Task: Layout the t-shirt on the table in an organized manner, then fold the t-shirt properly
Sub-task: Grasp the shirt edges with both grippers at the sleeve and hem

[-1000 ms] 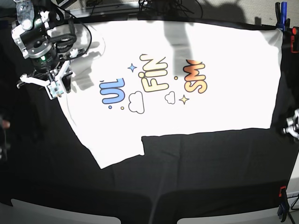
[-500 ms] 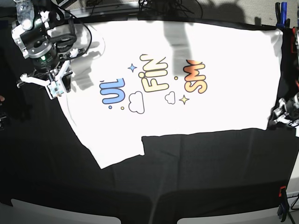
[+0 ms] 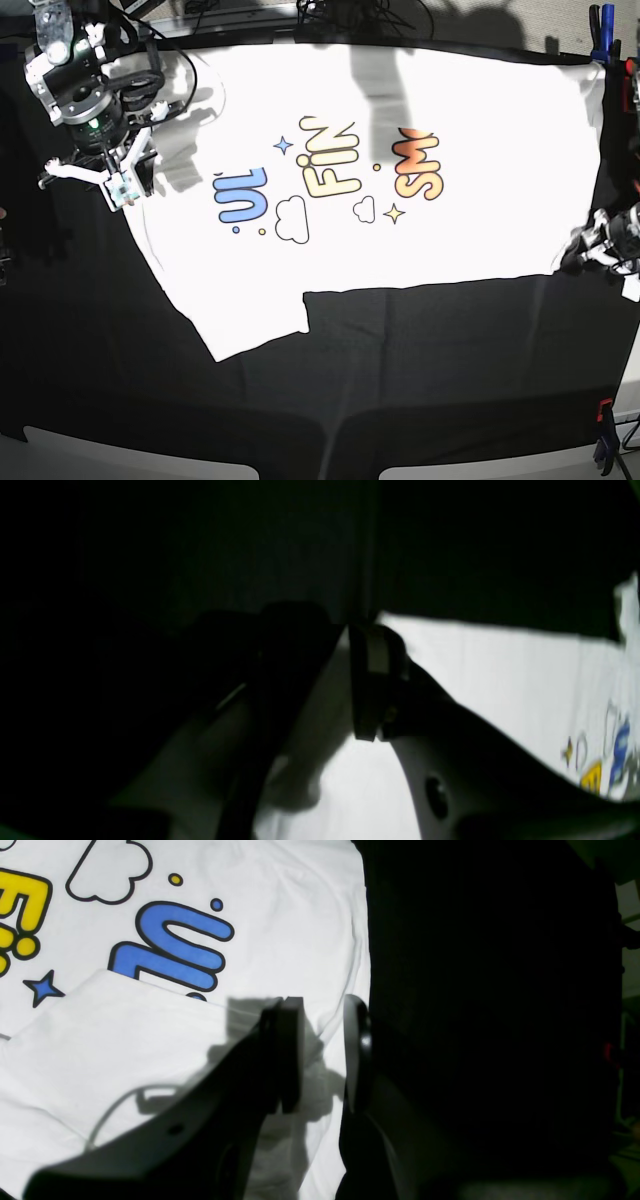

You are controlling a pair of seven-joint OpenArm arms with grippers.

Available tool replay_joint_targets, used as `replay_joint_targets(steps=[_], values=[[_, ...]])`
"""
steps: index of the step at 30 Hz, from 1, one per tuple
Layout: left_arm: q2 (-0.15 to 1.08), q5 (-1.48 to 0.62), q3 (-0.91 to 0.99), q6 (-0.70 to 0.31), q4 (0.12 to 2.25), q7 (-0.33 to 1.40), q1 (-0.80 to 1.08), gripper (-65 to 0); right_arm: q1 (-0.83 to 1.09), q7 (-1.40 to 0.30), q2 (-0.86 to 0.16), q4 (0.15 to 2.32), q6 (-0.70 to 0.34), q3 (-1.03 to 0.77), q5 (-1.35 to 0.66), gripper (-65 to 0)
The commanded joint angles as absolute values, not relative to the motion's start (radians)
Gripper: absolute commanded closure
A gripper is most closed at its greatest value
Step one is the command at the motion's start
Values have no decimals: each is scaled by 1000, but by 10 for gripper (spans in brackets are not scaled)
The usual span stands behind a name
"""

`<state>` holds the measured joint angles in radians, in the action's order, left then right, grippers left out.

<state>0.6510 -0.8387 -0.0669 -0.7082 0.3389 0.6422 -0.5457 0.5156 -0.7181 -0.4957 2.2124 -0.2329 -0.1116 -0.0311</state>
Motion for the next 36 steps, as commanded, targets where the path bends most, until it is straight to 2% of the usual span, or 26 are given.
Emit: replay_joint_targets(steps=[1,6,13,31,36], values=[[672,-813,-72,-698,349,688,-554,-207,513,-699,-507,2230,-231,-118,-30,-136],[687,-861,-72,-698,356,693,-554,-207,513,-699,-507,2230,-231,-118,-30,-136],[687,-1001,-72,-698,378,817,-551,-207,513,-699,-507,2230,-231,-118,-30,-136],[679,-1111,-72,-698,464,848,-549,-207,513,-699,-507,2230,-231,-118,-30,-136],[679,-1212,-72,-698,466,880,-549,-207,513,-699,-507,2230,-231,-118,-30,-136]])
